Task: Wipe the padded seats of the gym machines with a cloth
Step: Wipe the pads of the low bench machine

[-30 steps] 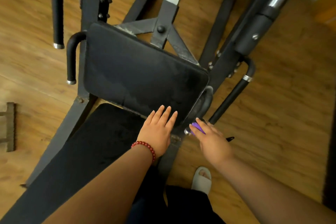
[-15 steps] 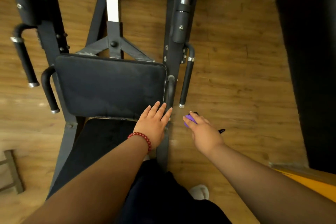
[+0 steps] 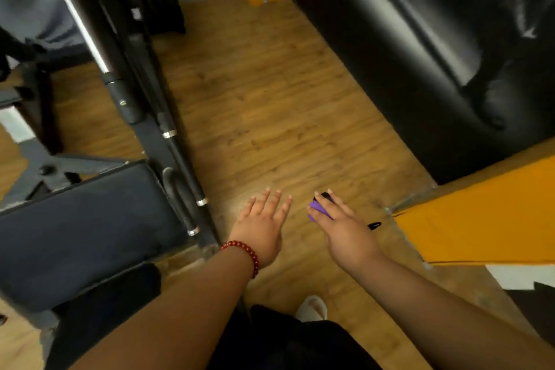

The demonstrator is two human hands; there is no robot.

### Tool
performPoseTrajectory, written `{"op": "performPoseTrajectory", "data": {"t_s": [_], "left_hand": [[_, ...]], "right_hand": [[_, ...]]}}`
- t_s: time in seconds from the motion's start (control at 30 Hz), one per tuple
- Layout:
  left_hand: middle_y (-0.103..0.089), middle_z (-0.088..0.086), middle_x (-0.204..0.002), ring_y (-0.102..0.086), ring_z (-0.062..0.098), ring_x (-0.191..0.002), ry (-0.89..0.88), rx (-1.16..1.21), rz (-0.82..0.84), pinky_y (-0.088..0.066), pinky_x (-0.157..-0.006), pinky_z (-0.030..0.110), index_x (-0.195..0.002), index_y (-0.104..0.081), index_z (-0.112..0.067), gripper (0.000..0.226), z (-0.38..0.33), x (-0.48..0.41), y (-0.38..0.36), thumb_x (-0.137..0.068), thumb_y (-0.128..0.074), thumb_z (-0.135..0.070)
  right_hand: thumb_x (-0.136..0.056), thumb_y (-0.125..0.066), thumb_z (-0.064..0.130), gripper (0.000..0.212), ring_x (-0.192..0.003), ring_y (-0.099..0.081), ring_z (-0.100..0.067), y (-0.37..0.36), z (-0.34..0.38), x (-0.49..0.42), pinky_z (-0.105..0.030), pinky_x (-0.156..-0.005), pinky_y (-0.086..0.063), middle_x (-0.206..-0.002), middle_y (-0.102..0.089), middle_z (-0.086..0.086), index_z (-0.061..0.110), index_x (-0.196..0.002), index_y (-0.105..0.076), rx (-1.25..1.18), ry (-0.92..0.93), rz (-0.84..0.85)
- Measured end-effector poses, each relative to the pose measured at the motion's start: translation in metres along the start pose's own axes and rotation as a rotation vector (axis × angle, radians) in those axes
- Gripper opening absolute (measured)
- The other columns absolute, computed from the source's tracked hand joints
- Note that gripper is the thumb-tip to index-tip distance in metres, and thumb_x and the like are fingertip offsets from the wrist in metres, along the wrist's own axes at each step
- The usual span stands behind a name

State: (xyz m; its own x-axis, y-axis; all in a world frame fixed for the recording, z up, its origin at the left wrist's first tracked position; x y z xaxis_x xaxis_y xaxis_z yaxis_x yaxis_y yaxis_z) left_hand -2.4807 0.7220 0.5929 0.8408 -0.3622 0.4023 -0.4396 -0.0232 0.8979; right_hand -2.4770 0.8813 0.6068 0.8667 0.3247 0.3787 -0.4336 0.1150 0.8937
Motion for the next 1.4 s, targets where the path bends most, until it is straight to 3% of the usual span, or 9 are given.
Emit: {"op": "performPoseTrajectory", "data": {"t_s": [0.37,0.43,0.5,0.57,0.63,0.7,0.77,1.07,1.4], "left_hand": [[0.007,0.002,-0.163,0.01,0.022,-0.149,-0.217,-0.168,-0.038,0.005,-0.119,0.038,-0.153,0.011,-0.024,0.073,-0.159,-0.051,0.05,-0.099,-0.037,-0.028],[0.007,0.002,-0.163,0.01,0.022,-0.149,-0.244,-0.206,-0.036,0.004,-0.119,0.039,-0.153,0.012,-0.024,0.073,-0.18,-0.057,0.056,-0.099,-0.037,-0.028],[0.007,0.002,-0.163,0.01,0.022,-0.149,-0.281,-0.238,-0.031,0.005,-0.119,0.039,-0.153,0.012,-0.025,0.074,-0.202,-0.064,0.06,-0.099,-0.038,-0.028],[0.007,0.002,-0.162,0.01,0.023,-0.149,-0.327,-0.265,-0.024,0.005,-0.119,0.039,-0.153,0.013,-0.025,0.074,-0.225,-0.069,0.063,-0.099,-0.038,-0.028],[0.007,0.003,-0.163,0.01,0.023,-0.149,-0.37,-0.289,-0.025,0.005,-0.119,0.039,-0.153,0.013,-0.025,0.074,-0.245,-0.074,0.066,-0.099,-0.038,-0.027],[0.007,0.003,-0.163,0.01,0.023,-0.149,-0.405,-0.295,-0.019,0.005,-0.118,0.039,-0.153,0.013,-0.026,0.074,-0.261,-0.078,0.068,-0.099,-0.037,-0.026],[0.008,0.002,-0.162,0.011,0.022,-0.149,-0.426,-0.298,-0.009,0.005,-0.118,0.039,-0.153,0.013,-0.026,0.074,-0.271,-0.079,0.068,-0.099,-0.037,-0.026],[0.009,0.002,-0.162,0.01,0.022,-0.149,-0.515,-0.398,0.066,0.005,-0.119,0.04,-0.153,0.013,-0.024,0.071,-0.284,-0.08,0.06,-0.1,-0.034,-0.029],[0.004,0.003,-0.163,0.007,0.021,-0.149,-0.804,-0.423,0.121,0.003,-0.119,0.038,-0.154,0.007,-0.023,0.072,-0.353,-0.103,0.054,-0.098,-0.038,-0.026]], "right_hand": [[-0.096,-0.047,0.006,0.058,-0.15,-0.006,-0.021,0.024,-0.138,0.098,-0.032,-0.116,-0.022,-0.162,-0.013,0.005,0.028,-0.149,-0.035,-0.083,-0.248,-0.208],[-0.087,-0.063,0.005,0.059,-0.146,-0.024,-0.027,0.027,-0.158,0.11,-0.037,-0.11,-0.034,-0.156,-0.032,-0.001,0.025,-0.141,-0.05,-0.076,-0.3,-0.249],[-0.063,-0.084,0.002,0.063,-0.128,-0.052,-0.033,0.027,-0.182,0.126,-0.04,-0.092,-0.052,-0.138,-0.056,-0.007,0.021,-0.121,-0.068,-0.108,-0.392,-0.284],[-0.054,-0.088,-0.003,0.064,-0.116,-0.06,-0.037,0.024,-0.203,0.143,-0.043,-0.083,-0.055,-0.13,-0.062,-0.01,0.018,-0.113,-0.072,-0.124,-0.465,-0.28],[-0.069,-0.079,-0.005,0.061,-0.128,-0.05,-0.04,0.026,-0.213,0.156,-0.047,-0.096,-0.048,-0.141,-0.052,-0.011,0.016,-0.124,-0.066,-0.164,-0.484,-0.318],[-0.091,-0.058,0.0,0.057,-0.145,-0.024,-0.034,0.025,-0.221,0.166,-0.044,-0.114,-0.03,-0.157,-0.028,-0.006,0.02,-0.143,-0.047,-0.169,-0.501,-0.3],[-0.1,-0.045,0.007,0.053,-0.149,-0.011,-0.028,0.022,-0.229,0.173,-0.039,-0.118,-0.018,-0.161,-0.016,-0.002,0.024,-0.149,-0.036,-0.199,-0.533,-0.278],[-0.103,-0.04,0.011,0.052,-0.149,-0.007,-0.026,0.016,-0.233,0.191,-0.039,-0.119,-0.014,-0.163,-0.01,-0.003,0.025,-0.152,-0.029,-0.26,-0.612,-0.234],[-0.098,-0.04,0.004,0.06,-0.149,-0.003,-0.024,0.014,-0.249,0.237,-0.041,-0.117,-0.021,-0.163,-0.006,-0.001,0.024,-0.153,-0.024,-0.34,-0.859,-0.223]]}}
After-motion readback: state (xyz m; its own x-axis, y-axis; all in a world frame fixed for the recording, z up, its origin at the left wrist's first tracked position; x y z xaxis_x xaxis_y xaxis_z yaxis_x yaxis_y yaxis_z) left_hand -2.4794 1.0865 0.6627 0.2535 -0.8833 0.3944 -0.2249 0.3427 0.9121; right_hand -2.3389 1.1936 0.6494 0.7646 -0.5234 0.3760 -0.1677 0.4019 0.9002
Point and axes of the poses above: each hand's wrist, its own x-axis away from the middle knuckle, its own y-axis out of the back of the hand, z = x × y, the point moved 4 cm from there along -x, towards the middle knuckle
